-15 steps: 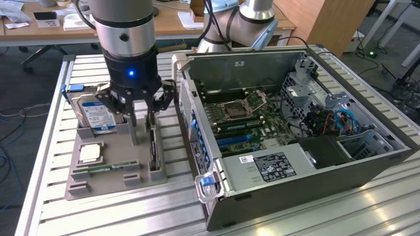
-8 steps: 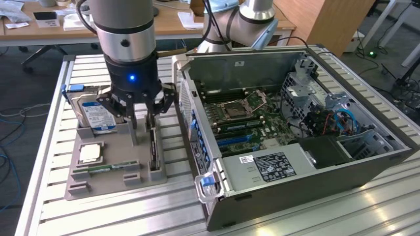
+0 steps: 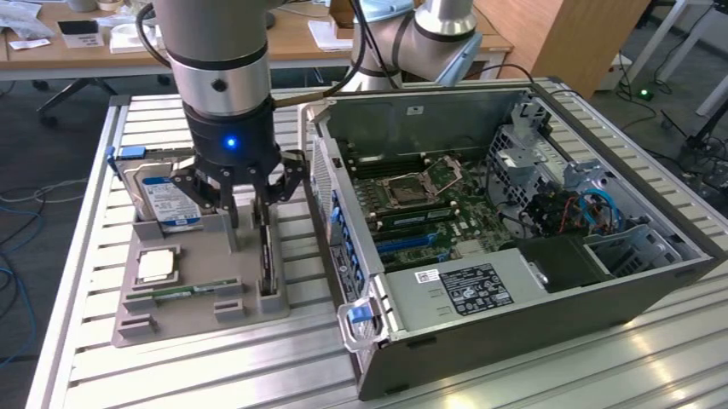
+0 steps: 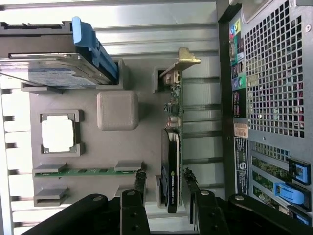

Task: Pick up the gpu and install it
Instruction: 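Pick up the gpu and move the gpu toward the slot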

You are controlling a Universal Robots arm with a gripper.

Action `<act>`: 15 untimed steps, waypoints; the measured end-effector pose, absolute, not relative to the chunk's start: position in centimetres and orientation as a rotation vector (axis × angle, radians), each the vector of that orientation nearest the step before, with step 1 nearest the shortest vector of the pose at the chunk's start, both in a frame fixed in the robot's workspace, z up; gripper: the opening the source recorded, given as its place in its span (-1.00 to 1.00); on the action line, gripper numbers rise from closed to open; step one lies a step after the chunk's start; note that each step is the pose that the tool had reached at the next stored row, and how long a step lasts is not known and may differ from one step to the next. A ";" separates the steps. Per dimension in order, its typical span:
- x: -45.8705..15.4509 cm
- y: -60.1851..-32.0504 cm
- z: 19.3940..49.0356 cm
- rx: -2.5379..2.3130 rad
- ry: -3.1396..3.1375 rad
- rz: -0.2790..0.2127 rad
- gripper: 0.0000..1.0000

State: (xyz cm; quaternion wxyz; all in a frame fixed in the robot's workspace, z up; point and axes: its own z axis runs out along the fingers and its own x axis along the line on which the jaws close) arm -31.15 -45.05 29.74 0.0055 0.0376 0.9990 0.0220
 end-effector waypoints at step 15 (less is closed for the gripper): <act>-30.5 -45.1 29.5 0.119 3.129 0.069 -0.15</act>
